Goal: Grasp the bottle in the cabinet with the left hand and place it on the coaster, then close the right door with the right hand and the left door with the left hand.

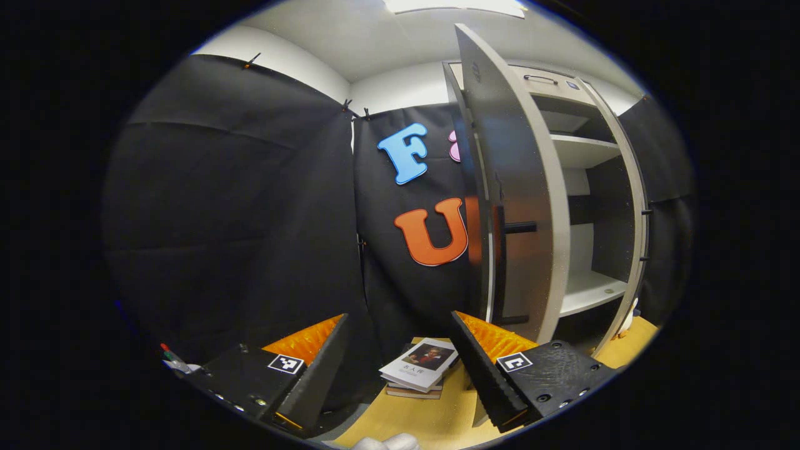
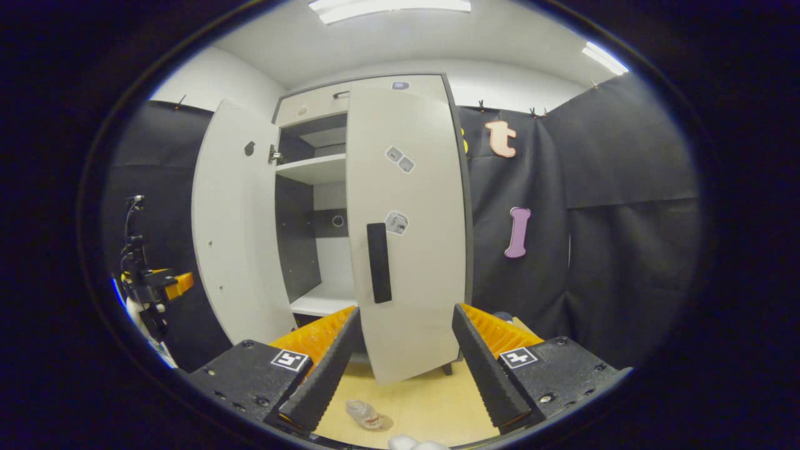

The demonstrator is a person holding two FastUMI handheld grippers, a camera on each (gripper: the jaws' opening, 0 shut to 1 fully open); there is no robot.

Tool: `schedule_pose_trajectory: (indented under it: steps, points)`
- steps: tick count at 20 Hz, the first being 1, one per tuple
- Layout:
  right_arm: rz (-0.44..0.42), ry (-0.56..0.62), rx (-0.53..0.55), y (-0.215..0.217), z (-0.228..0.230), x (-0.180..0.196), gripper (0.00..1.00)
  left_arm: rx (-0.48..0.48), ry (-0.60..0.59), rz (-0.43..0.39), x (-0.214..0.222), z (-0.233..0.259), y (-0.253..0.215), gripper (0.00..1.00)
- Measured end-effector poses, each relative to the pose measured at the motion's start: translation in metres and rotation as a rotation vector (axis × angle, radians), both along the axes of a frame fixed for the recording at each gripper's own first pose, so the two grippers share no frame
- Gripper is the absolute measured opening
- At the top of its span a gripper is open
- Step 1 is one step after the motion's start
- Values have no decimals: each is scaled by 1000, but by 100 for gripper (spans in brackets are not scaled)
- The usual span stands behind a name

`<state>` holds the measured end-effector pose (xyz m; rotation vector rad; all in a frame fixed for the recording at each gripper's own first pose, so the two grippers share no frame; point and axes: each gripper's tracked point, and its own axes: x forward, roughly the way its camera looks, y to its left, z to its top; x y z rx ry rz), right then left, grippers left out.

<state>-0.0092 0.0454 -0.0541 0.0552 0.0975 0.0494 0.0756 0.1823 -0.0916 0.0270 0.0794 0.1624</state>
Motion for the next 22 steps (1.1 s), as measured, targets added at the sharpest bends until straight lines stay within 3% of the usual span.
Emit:
schedule_pose_trajectory:
  steps: [7, 11, 13, 14, 15, 17, 19, 20, 21, 22]
  points:
    - [-44, 56, 3, -8, -16, -21, 96, -1, 6, -65, 35, 1, -13, 96]
    - [-47, 70, 17, -14, -19, -19, 92, 29, -5, -46, 36, 4, -14, 92]
    - [-41, 77, 21, -15, -20, -16, 96, 30, -8, -49, 36, 5, -17, 91]
    - [-36, 80, 17, -17, -21, -14, 92, 30, -1, -44, 35, 4, -19, 89]
    - [-28, 82, 16, -19, -20, -12, 96, 31, -1, -38, 34, 4, -20, 89]
    - [-9, 84, 20, -22, -17, -8, 93, 23, 6, -21, 33, 4, -23, 89]
    - [1, 73, 18, -30, -12, -3, 96, 6, 17, -19, 31, 3, -32, 88]
    - [3, 72, 16, -35, -11, -1, 96, 12, 15, -16, 30, 4, -37, 80]
    - [5, 70, 18, -39, -10, 0, 93, 22, 13, -7, 28, 5, -43, 84]
    - [11, 66, 22, -43, -8, 1, 96, 33, 13, -4, 25, 6, -49, 84]
